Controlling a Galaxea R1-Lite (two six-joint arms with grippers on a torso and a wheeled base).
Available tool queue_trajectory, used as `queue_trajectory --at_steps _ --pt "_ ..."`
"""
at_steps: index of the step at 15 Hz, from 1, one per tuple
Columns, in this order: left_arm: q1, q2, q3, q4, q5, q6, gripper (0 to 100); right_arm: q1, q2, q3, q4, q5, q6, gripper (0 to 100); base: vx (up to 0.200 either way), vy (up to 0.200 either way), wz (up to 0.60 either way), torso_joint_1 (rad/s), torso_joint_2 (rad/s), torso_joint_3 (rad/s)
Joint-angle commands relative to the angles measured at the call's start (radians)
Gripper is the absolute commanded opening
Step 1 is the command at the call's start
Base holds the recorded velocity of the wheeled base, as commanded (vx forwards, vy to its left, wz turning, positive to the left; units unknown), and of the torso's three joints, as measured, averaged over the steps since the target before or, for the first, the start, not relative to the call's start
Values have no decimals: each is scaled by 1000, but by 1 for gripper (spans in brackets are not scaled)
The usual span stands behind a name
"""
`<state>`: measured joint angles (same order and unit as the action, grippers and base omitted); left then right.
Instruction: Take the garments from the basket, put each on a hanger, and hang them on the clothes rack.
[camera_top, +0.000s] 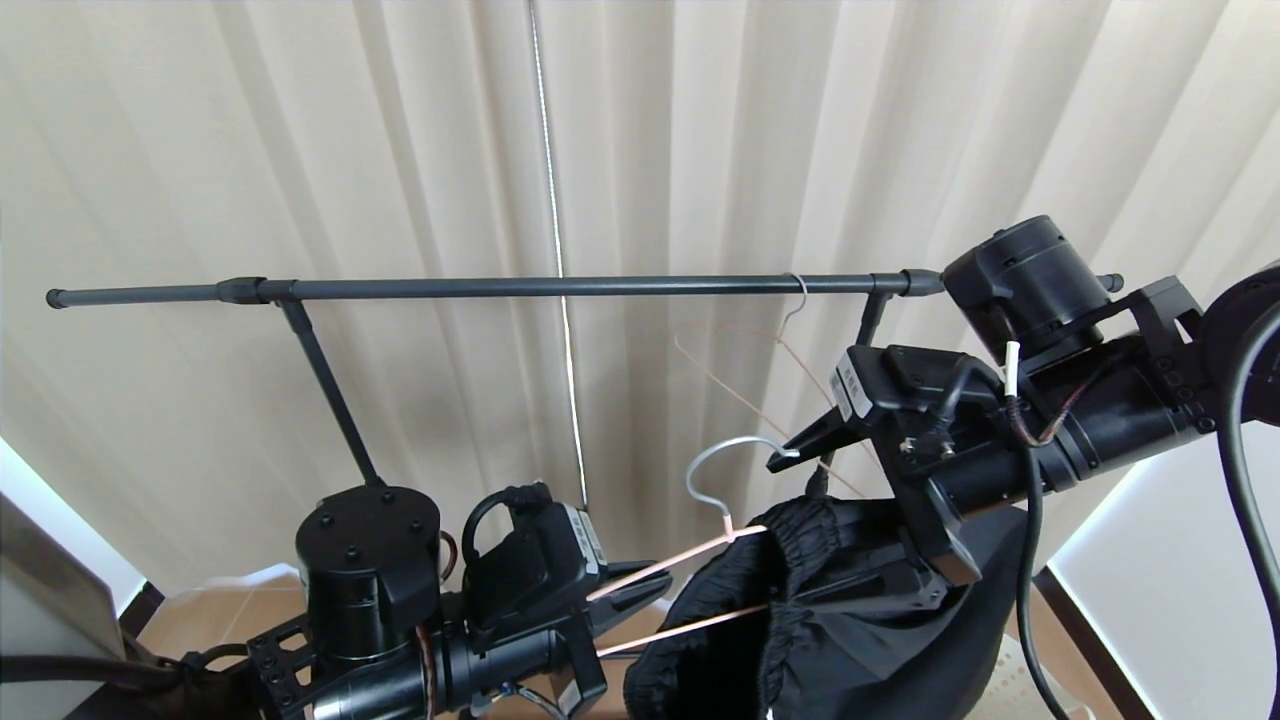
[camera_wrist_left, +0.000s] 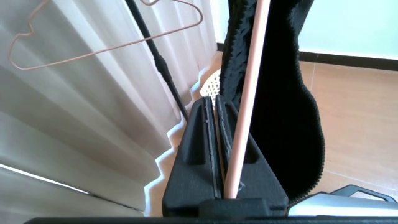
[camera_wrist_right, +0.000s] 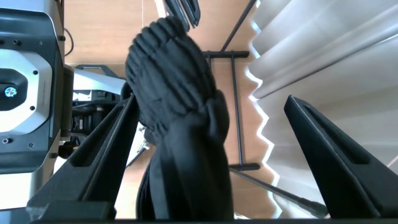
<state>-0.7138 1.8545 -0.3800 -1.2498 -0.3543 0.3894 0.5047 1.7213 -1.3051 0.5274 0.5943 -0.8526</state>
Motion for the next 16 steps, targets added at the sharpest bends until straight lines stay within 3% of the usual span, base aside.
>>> queue_trajectory --at_steps 1,3,4,16 --pt "-4 0 1 -2 0 0 0 0 1 -2 0 1 0 100 0 0 0 0 0 0" --pt "-4 0 10 -3 -2 17 0 0 1 -2 0 1 1 100 0 0 0 0 0 0" --pt "-4 0 12 -3 -2 19 0 0 1 -3 0 1 3 0 0 0 0 0 0 0" --pt "-3 -11 13 -10 -5 5 0 0 -23 17 6 1 3 0 0 0 0 0 0 0"
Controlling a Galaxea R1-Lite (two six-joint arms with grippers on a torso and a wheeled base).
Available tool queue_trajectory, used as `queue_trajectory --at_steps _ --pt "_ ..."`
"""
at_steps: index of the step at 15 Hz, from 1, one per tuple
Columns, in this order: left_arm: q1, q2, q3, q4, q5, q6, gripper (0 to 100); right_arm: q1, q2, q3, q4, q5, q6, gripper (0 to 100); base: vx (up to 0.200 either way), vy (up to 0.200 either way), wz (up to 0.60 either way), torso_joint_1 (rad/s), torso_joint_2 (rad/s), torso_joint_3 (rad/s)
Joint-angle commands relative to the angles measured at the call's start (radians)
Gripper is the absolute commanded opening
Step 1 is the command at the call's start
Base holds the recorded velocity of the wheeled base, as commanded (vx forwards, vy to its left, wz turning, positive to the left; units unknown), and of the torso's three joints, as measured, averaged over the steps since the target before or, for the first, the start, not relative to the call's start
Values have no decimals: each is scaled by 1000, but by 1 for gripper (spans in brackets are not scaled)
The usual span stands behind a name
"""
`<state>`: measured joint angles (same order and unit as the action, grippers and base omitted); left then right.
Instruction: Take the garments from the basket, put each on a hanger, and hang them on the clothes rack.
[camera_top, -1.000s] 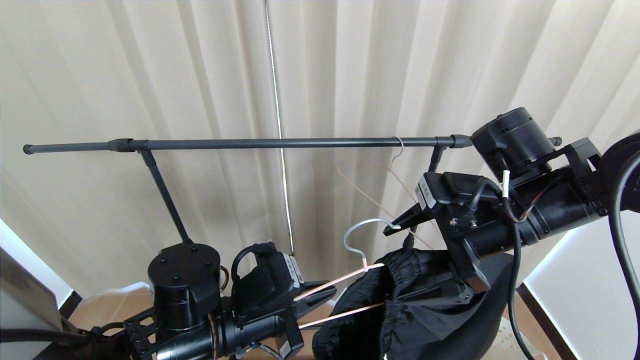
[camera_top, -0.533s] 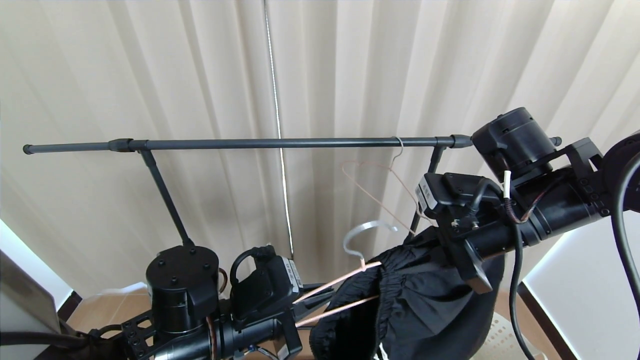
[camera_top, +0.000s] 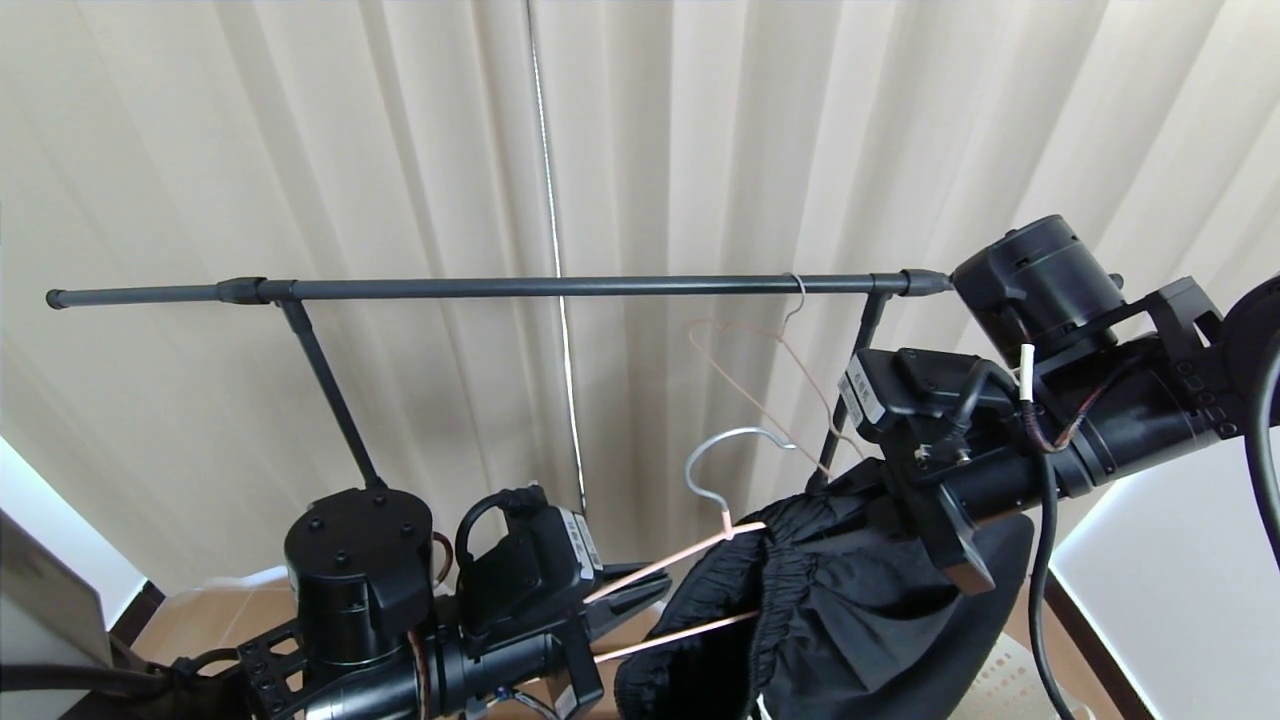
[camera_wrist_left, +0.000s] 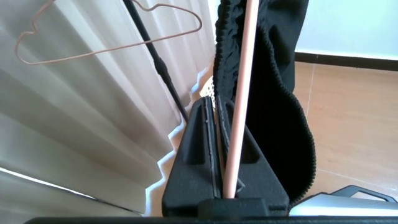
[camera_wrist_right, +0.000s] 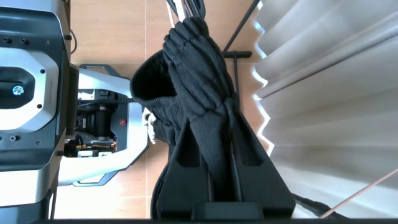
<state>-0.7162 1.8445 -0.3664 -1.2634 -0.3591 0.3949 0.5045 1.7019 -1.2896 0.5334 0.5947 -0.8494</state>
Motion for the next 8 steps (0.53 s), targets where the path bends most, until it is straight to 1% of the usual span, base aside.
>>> queue_trajectory --at_steps 1,7,8 --pt "3 2 1 -10 0 1 0 0 -4 -1 -1 1 0 0 0 0 0 0 0 0" --pt "4 6 1 -21 0 5 0 0 -4 -2 -3 1 0 0 0 0 0 0 0 0" --pt "4 6 1 -21 0 5 100 0 -4 -2 -4 1 0 0 0 0 0 0 0 0"
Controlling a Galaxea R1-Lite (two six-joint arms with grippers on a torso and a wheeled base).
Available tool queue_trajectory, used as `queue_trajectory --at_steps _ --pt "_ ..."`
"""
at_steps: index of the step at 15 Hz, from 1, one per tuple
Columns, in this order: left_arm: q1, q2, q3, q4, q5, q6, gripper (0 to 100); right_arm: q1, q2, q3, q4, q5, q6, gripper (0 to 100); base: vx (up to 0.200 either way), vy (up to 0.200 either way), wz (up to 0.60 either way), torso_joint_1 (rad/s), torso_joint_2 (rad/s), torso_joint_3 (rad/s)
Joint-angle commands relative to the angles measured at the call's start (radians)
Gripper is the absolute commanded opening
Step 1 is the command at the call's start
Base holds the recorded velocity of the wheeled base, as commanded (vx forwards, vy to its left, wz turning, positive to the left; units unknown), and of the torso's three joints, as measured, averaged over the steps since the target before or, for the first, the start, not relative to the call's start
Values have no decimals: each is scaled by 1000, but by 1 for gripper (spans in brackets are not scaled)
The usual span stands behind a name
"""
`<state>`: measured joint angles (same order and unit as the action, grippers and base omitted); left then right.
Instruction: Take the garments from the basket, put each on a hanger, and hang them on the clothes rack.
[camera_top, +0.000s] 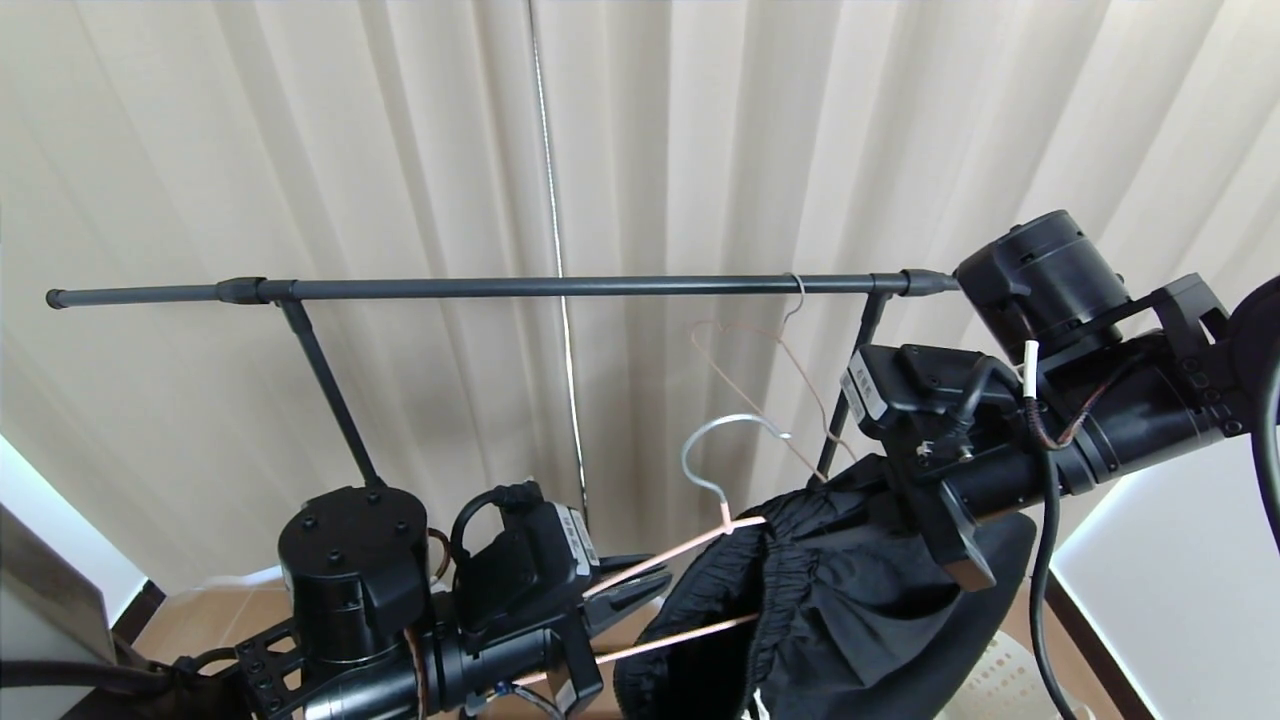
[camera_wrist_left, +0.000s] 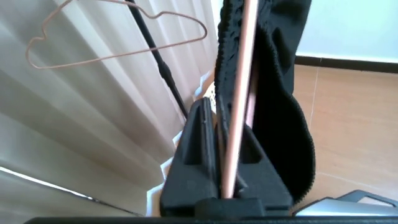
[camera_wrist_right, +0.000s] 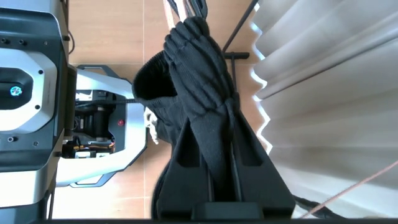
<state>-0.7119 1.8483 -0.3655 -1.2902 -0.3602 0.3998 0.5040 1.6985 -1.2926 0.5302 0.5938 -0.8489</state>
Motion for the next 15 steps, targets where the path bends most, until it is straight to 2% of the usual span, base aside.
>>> queue_trajectory --at_steps 1,4,6,9,11,15 --pt "2 -1 0 6 1 1 100 1 0 2 -1 1 -1 0 0 0 0 0 0 0" --pt "11 -18 19 -35 -9 -4 100 1 -8 6 4 1 -1 0 0 0 0 0 0 0" --pt "26 -21 43 -67 -46 -6 100 -1 -10 6 4 1 -1 0 0 0 0 0 0 0" --pt "58 -38 89 -155 -49 -10 100 -9 -23 21 5 1 -1 0 0 0 0 0 0 0" --pt "80 -80 103 -156 -51 -12 100 -22 -28 25 4 1 1 0 0 0 0 0 0 0" --pt "140 -189 139 -150 -49 -90 100 -70 -48 27 2 -2 10 0 0 0 0 0 0 0"
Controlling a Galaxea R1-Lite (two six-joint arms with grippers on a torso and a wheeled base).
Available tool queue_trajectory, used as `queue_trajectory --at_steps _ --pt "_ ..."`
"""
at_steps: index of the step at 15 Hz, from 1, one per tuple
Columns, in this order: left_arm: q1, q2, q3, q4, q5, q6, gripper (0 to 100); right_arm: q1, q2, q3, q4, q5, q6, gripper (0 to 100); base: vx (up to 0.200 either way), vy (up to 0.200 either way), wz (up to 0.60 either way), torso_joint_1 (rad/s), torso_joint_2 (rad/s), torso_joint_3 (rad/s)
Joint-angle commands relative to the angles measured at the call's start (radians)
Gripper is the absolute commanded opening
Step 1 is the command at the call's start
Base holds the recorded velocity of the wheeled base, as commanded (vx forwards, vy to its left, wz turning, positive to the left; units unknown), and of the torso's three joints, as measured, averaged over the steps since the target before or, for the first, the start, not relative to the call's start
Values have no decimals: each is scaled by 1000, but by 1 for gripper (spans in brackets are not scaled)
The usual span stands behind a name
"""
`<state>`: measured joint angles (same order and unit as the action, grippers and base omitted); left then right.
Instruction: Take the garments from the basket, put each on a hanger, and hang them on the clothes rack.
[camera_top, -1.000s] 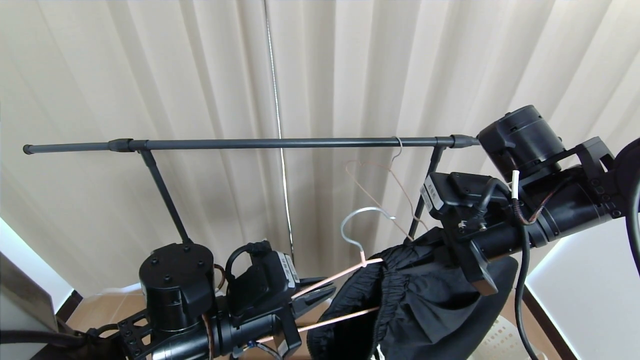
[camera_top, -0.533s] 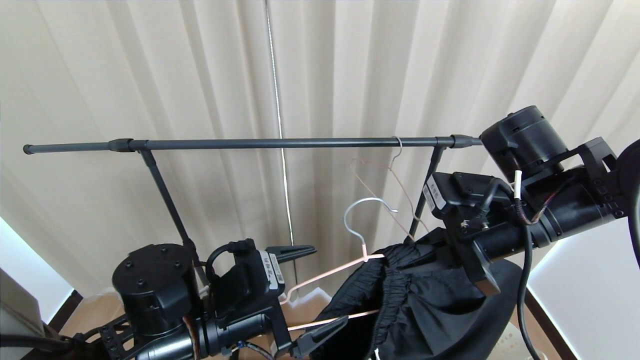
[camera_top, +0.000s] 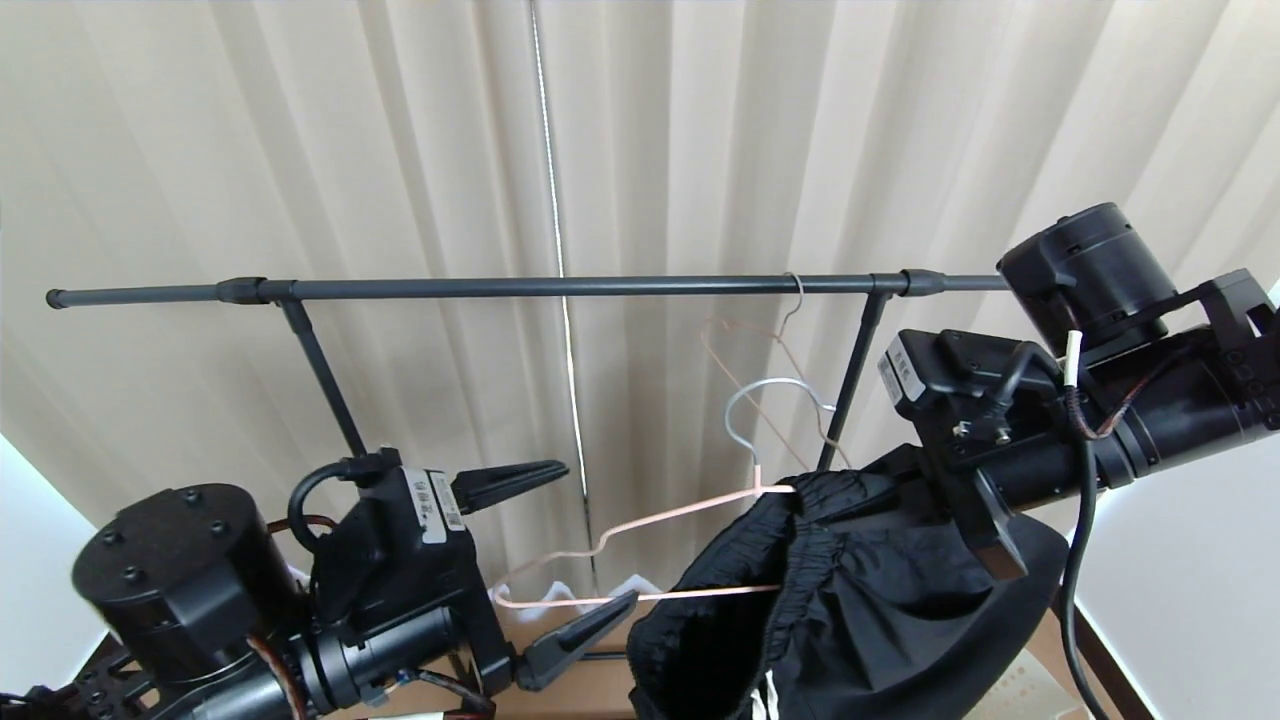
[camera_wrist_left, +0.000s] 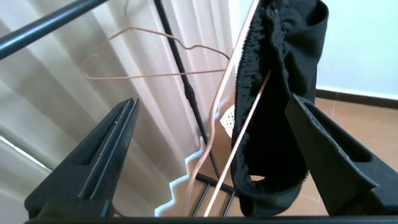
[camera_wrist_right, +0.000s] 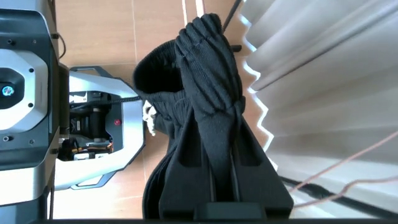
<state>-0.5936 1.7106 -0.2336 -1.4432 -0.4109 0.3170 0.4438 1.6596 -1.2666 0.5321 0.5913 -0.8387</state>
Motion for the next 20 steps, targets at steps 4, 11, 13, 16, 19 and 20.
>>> queue_trajectory --at_steps 4,11,13,16,19,20 --pt "121 -144 -12 90 33 -228 100 -14 -29 1 -24 -71 76 0 0 0 0 0 0 0" --pt "89 -269 -289 899 132 -470 100 -1 -127 135 -264 -188 234 0 0 0 0 0 0 0" --pt "43 -209 -293 923 173 -489 100 10 -146 165 -313 -205 245 0 0 0 0 0 0 0" --pt "-58 -51 -348 925 323 -582 100 61 -161 197 -383 -222 346 0 0 0 0 0 0 0" --pt "-121 58 -378 919 371 -658 100 93 -175 202 -412 -274 395 0 0 0 0 0 0 0" --pt "-129 87 -391 916 376 -684 100 95 -182 205 -412 -274 395 0 0 0 0 0 0 0"
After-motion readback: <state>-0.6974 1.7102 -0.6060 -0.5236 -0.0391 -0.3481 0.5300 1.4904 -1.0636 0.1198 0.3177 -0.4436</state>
